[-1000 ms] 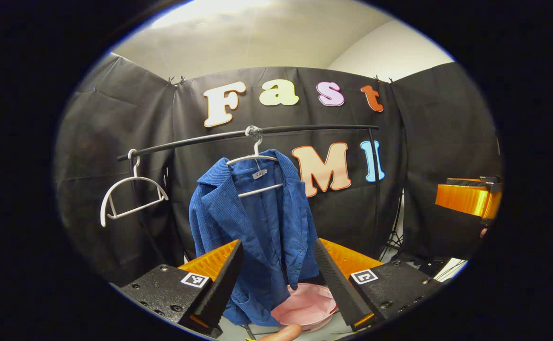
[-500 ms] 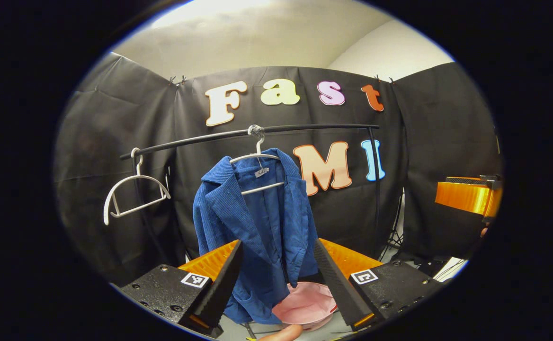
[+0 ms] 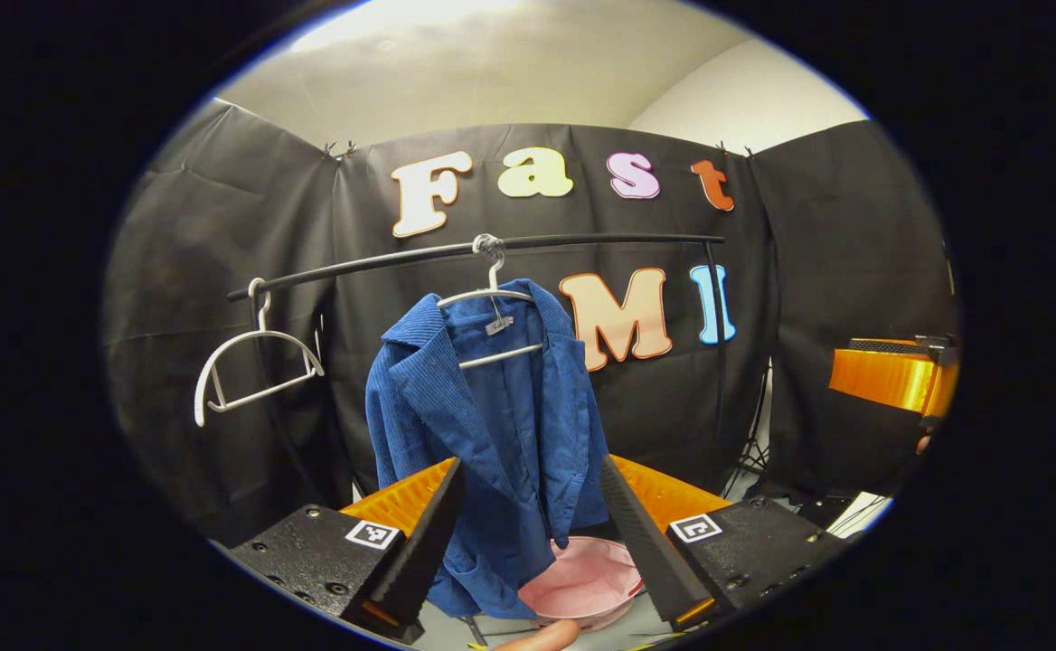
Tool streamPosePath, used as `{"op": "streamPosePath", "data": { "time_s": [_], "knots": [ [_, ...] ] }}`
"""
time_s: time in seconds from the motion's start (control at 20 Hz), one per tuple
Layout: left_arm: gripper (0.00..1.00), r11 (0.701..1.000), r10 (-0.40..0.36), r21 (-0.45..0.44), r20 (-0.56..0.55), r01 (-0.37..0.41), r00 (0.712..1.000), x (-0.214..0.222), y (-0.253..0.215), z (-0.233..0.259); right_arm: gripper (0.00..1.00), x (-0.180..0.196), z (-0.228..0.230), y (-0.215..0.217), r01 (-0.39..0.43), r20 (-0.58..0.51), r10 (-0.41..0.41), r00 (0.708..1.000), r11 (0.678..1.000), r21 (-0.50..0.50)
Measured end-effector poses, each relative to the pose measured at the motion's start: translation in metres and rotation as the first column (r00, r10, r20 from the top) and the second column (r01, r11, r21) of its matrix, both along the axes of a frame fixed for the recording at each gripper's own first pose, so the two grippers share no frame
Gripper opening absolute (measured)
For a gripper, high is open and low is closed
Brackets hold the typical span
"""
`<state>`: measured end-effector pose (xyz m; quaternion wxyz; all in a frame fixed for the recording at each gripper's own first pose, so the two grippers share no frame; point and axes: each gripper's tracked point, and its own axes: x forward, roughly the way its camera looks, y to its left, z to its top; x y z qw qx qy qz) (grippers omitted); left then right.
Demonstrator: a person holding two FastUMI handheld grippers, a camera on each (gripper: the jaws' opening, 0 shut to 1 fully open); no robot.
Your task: Grasp the clothes on the hanger with both hands and then place them into the laundry hamper below.
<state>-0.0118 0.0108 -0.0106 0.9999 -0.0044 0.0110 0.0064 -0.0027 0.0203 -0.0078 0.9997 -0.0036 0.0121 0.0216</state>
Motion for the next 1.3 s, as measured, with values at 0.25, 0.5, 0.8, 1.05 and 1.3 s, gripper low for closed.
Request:
{"op": "streamPosePath", "data": {
  "time_s": [0.25,0.5,0.8,1.05,1.3],
  "knots": [
    [0.93,1.000,-0.009,0.001,-0.009,0.009,1.000,0.005,-0.004,-0.003,0.93,0.003,-0.004,-0.003,0.002,-0.011,-0.002,1.000,1.000,-0.004],
    [0.93,1.000,-0.010,-0.001,-0.013,0.010,1.000,0.011,-0.004,-0.006,0.98,0.012,-0.007,-0.006,0.004,-0.019,-0.004,1.000,1.000,-0.002],
    [0.93,0.999,-0.021,-0.045,-0.007,0.021,1.000,0.031,-0.006,-0.008,0.99,0.043,-0.005,-0.012,0.036,-0.011,-0.037,0.999,0.999,-0.015],
    [0.97,0.999,0.017,-0.048,0.002,-0.017,1.000,0.043,0.006,-0.015,0.99,0.086,-0.021,-0.006,0.072,-0.024,-0.073,0.997,0.997,-0.009],
    [0.97,0.988,0.131,-0.080,0.012,-0.130,0.991,0.066,0.018,-0.008,1.00,0.136,-0.049,0.009,-0.038,-0.091,0.039,0.995,0.999,0.013]
  ]
}}
